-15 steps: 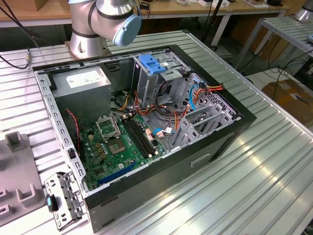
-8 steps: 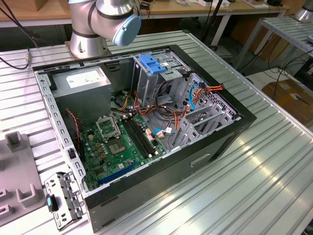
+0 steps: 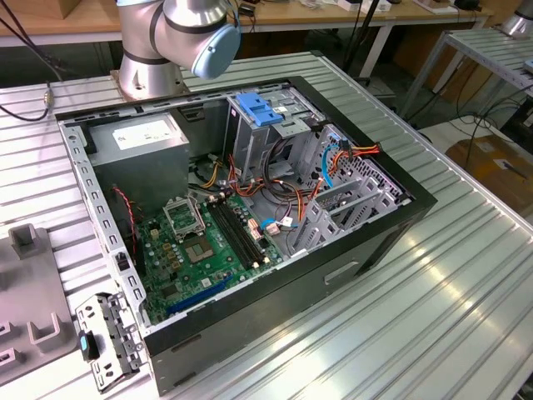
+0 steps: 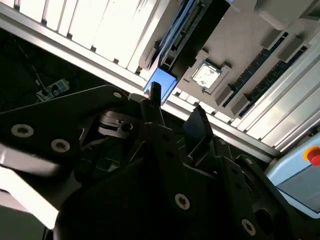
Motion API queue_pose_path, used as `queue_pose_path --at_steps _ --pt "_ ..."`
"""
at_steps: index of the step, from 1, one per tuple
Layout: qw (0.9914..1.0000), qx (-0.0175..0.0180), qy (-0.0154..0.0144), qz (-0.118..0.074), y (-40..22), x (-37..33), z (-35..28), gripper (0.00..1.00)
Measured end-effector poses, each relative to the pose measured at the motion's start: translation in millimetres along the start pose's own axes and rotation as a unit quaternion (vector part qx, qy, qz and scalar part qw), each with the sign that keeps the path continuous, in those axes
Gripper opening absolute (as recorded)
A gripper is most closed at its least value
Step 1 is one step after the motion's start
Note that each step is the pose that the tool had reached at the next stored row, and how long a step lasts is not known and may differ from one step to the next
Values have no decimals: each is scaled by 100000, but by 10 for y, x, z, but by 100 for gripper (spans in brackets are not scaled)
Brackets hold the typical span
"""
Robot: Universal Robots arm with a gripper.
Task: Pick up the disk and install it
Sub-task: 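Pick up the disk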
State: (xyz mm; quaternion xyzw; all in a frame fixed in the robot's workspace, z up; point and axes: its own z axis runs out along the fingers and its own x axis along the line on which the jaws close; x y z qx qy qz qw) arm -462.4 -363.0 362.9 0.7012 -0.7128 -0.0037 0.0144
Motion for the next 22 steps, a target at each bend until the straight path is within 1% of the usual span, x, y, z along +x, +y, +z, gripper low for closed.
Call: queue_pose_path --at_steps 1,2,3,4,5,6,7,10,11,13,15,17,18,22 --pt "100000 -4 -6 -5 -1 0 17 47" --pt "100000 5 -9 -12 -2 -2 51 54" --pt "100000 14 -6 -9 -3 -4 86 66" --pt "100000 46 -6 -4 -3 -5 107 66" --pt "100000 170 -6 1 5 -6 115 66" --pt "99998 639 -17 7 34 -5 131 66" --pt "99996 907 -20 5 65 -5 146 66" --pt "99996 920 -129 26 73 -19 186 66" --pt "99995 920 -169 237 72 -27 210 66" --pt "99994 918 -249 611 71 -31 235 66" --pt "99991 897 -450 837 71 -43 262 66" --pt "99990 905 -601 899 70 -53 311 66" --pt "99990 902 -609 898 69 -53 343 66" --pt "99990 900 -640 905 67 -55 418 66"
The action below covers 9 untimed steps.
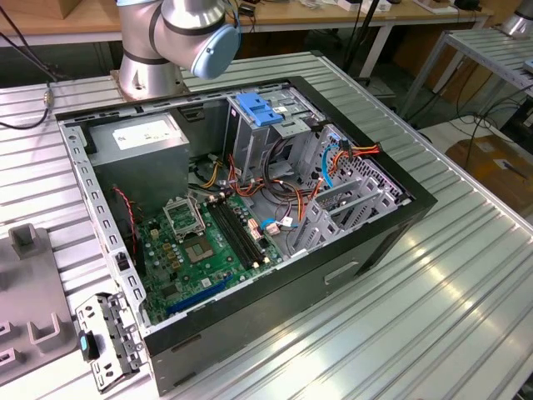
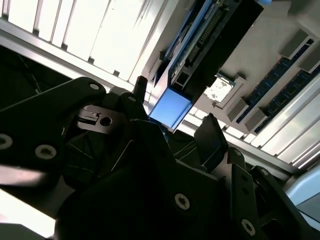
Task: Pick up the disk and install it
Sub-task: 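Pick up the disk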
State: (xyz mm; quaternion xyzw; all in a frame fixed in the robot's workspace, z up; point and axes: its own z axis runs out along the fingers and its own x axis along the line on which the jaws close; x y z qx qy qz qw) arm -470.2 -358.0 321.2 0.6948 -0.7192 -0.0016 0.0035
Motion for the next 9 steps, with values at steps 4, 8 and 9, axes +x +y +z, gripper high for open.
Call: queue_pose_path --at_steps 4,8,9 --pt "100000 -7 -94 -4 0 0 73 65" --pt "99999 -16 -398 -4 0 0 138 57" --pt "99999 -19 -513 -5 2 0 151 57"
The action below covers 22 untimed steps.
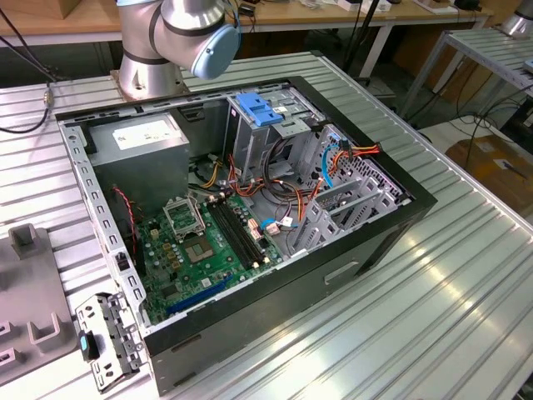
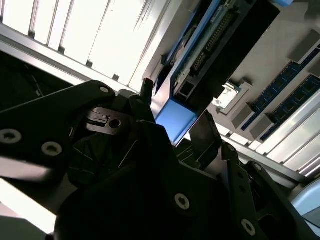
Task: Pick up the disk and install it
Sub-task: 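Pick up the disk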
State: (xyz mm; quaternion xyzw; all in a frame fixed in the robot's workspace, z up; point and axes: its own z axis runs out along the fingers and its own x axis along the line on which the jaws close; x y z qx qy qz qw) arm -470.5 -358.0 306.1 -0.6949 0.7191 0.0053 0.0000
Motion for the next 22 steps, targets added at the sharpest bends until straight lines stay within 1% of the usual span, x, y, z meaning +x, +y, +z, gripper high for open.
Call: queue_pose_path --at_steps 6,9,10,17,19,22 --pt "99998 -33 -579 -2 13 2 73 57" --pt "99997 -28 -720 -7 27 2 105 57" --pt "99997 -24 -773 -9 30 2 127 57" --pt "99997 -22 -774 -49 30 1 156 57" --pt "99997 182 -784 -71 30 0 159 57" --pt "99997 208 -781 -73 30 0 159 57"
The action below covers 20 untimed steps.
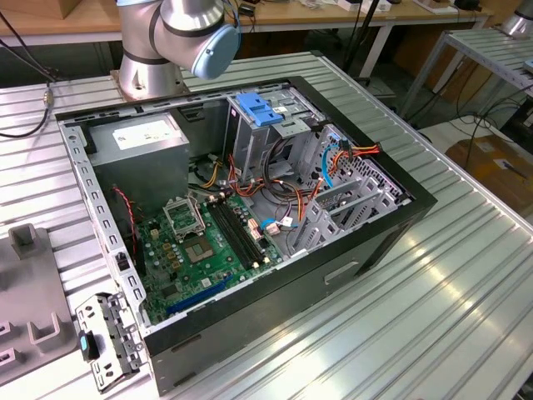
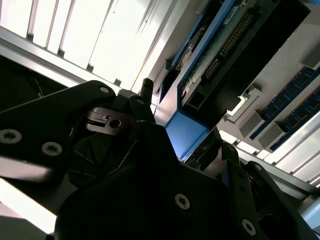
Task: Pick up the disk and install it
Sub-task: 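Pick up the disk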
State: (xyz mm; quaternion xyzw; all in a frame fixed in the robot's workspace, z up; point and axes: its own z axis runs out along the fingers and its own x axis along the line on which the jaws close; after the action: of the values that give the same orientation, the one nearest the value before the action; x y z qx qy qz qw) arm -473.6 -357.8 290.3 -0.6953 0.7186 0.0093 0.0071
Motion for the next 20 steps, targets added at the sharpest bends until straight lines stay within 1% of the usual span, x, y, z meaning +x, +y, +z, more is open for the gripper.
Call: queue_pose_path --at_steps 11,12,13,20 --pt "100000 18 -2 2 0 0 0 57" --pt "100000 -19 1 1 0 0 0 57" --pt "99999 -316 11 16 1 -1 1 57" --pt "99999 -344 11 10 0 0 0 57"
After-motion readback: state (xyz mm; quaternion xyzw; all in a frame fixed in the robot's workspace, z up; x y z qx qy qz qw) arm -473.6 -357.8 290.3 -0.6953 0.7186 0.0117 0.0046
